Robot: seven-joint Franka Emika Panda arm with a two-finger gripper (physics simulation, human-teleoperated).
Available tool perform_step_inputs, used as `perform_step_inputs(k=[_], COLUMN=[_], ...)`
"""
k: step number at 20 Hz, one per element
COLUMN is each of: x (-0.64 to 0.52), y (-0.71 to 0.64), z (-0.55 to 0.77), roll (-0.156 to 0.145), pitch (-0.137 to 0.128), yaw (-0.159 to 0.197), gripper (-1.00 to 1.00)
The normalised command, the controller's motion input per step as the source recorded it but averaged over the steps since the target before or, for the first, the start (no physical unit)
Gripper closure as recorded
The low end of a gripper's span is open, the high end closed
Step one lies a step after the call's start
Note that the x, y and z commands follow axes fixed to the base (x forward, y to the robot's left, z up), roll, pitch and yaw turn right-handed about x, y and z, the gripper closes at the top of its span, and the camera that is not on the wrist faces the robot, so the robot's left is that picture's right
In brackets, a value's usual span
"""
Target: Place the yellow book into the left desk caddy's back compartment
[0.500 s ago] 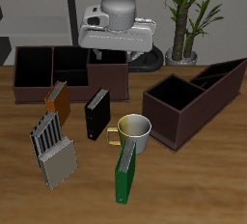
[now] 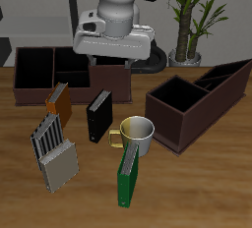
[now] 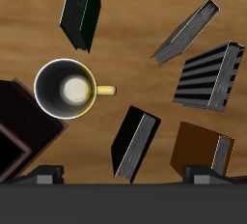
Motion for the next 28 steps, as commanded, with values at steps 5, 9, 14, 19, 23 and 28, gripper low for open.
perform_step_inputs(k=[5,9,14,19,23,28], x=[0.38,0.38,0.38,0.37,0.35,0.28], y=[-0.41,-0.21,-0.41,-0.39,-0.24,-0.01], z=[0.15,-0.03,-0.01,0.01,-0.03,-0.14], roll=[0.038,0.243,-0.004,0.000,-0.007,0.048], pitch=[-0.013,0.059,-0.023,-0.030,-0.011,-0.002], yaw=[0.018,0.080,-0.045,-0.047,-0.066,0.065], gripper=[-1.00,-1.00,-1.00,-1.00,-1.00,-1.00])
